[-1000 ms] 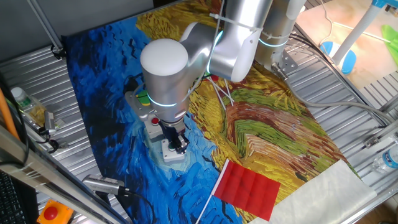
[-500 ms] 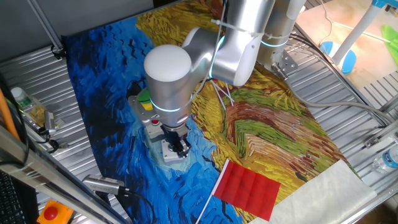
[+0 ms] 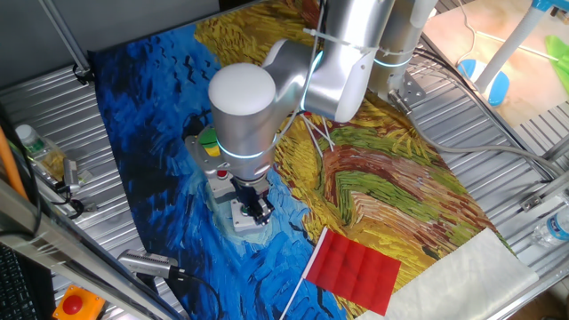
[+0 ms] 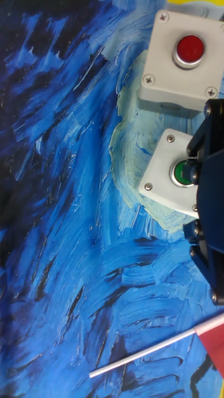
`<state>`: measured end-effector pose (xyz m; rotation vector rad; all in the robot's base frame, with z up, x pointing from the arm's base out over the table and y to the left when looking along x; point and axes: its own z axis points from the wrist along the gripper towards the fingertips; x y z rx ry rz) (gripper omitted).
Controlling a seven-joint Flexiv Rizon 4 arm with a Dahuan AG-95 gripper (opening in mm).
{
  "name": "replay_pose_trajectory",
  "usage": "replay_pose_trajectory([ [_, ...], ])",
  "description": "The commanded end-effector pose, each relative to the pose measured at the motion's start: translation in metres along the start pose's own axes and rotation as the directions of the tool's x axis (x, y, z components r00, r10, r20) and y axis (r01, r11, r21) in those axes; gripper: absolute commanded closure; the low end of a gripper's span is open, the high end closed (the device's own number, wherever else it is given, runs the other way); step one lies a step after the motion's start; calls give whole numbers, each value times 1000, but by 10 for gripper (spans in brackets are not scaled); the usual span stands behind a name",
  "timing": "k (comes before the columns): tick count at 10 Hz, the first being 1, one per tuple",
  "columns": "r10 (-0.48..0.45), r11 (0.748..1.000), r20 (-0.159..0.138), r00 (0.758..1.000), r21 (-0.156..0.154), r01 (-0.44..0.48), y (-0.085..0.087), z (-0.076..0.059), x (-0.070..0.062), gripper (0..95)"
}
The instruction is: Press three buttons from left to right in sequence
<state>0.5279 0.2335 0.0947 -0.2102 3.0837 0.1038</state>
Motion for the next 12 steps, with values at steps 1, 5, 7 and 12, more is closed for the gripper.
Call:
replay_pose_trajectory([
  [1, -1, 1000, -2, 1000, 1, 1, 0, 1, 0, 570],
  [5, 1, 1000, -3, 1000, 0, -1, -1, 5, 0, 570],
  [7, 4, 1000, -6, 1000, -2, -4, -1, 6, 0, 570],
  [12, 2, 1000, 2, 1000, -2, -2, -1, 13, 0, 570],
])
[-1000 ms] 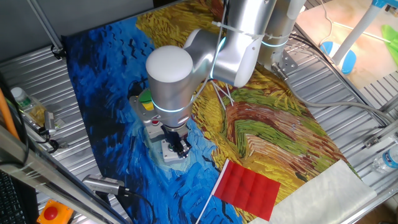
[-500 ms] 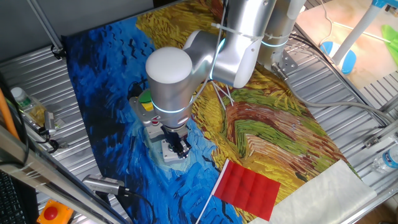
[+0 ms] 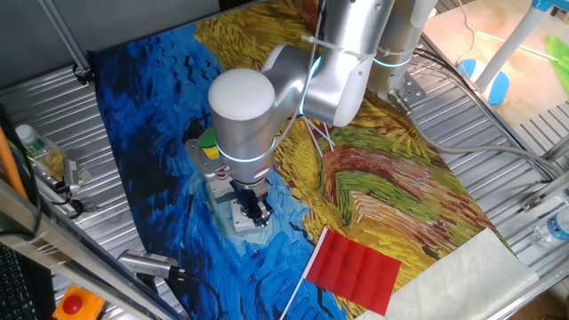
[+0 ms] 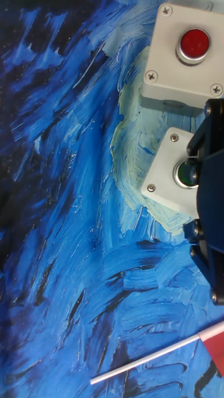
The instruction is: Press three buttons from left to right in sequence
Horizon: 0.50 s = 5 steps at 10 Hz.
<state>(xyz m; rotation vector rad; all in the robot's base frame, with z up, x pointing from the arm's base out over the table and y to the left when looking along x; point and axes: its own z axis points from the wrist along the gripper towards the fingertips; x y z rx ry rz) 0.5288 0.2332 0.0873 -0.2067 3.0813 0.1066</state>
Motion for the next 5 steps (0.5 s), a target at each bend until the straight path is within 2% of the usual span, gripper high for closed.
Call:
replay_pose_trajectory([
  [1, -2, 1000, -1, 1000, 0, 2, 0, 6, 0, 570],
  [3, -5, 1000, 1, 1000, 0, 5, 0, 4, 0, 570],
  [5, -5, 1000, 0, 1000, 2, 5, 0, -6, -1, 570],
])
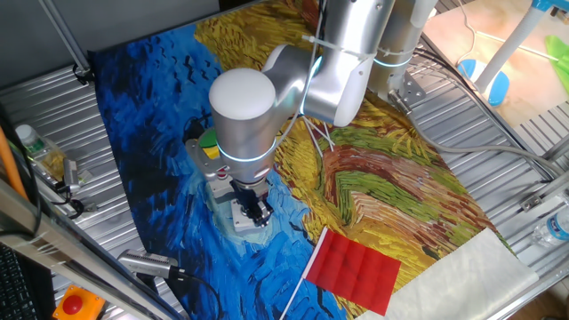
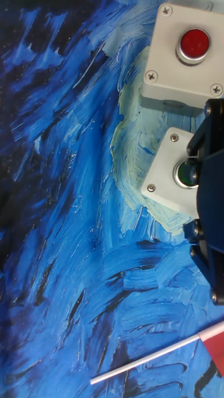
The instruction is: Press three buttons from left to right in sequence
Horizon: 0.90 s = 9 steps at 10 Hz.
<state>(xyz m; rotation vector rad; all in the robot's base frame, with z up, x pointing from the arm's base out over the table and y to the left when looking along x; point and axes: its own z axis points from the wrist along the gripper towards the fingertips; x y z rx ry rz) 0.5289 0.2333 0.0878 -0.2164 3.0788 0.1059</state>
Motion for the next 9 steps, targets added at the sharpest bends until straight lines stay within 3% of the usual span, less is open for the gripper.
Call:
replay_pose_trajectory([
  [1, 2, 1000, -2, 1000, 1, -2, 0, -13, -2, 570],
  [9, -56, 998, -6, 998, 12, 56, -25, -73, 7, 570],
])
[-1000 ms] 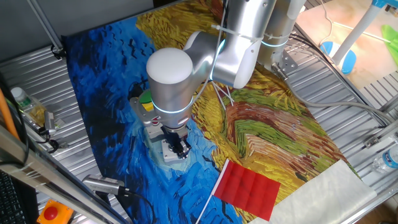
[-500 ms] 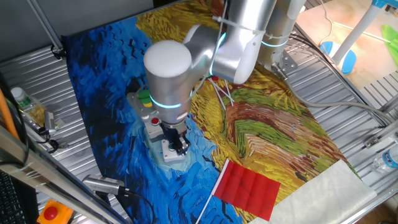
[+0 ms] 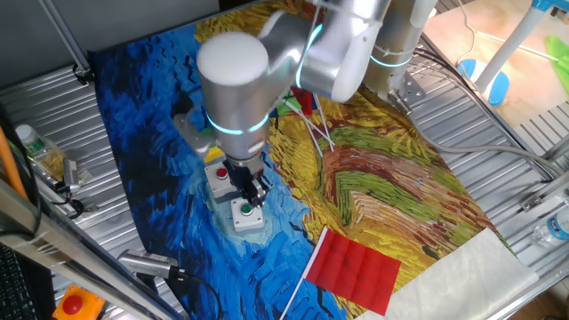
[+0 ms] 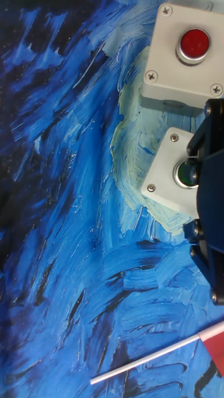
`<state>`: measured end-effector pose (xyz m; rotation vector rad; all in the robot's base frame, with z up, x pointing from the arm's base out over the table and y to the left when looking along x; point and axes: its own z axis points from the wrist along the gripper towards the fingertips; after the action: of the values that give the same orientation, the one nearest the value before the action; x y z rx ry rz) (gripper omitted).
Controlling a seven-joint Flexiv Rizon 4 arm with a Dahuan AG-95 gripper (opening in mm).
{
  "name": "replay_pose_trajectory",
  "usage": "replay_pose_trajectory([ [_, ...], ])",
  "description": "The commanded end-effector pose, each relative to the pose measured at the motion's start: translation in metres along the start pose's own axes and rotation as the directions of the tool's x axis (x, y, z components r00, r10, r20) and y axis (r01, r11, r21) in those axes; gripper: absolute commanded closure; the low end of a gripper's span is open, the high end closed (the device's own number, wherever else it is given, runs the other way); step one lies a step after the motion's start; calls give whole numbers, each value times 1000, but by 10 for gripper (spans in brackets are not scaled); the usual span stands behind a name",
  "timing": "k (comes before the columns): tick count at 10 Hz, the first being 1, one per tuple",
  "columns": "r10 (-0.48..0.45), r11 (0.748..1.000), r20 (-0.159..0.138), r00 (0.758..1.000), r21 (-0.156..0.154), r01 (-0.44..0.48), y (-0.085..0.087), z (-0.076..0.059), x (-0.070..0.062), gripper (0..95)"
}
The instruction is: Press three buttons from left to right in sequence
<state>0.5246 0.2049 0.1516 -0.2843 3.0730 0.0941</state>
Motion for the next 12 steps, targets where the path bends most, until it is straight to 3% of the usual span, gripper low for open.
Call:
replay_pose_trajectory([
  [1, -15, 1000, -4, 1000, 3, 15, -3, -14, 3, 570],
  [4, -35, 999, 2, 999, -3, 35, -8, -26, 3, 570],
  [6, -19, 1000, -11, 1000, -8, 19, -8, -28, 2, 950],
  [8, -19, 1000, -56, 998, -21, 18, -8, -29, 2, 950],
  [11, -50, 997, -83, 995, -65, 45, -6, -33, 3, 950],
  [12, -56, 996, -116, 992, -76, 48, -5, -35, 3, 950],
])
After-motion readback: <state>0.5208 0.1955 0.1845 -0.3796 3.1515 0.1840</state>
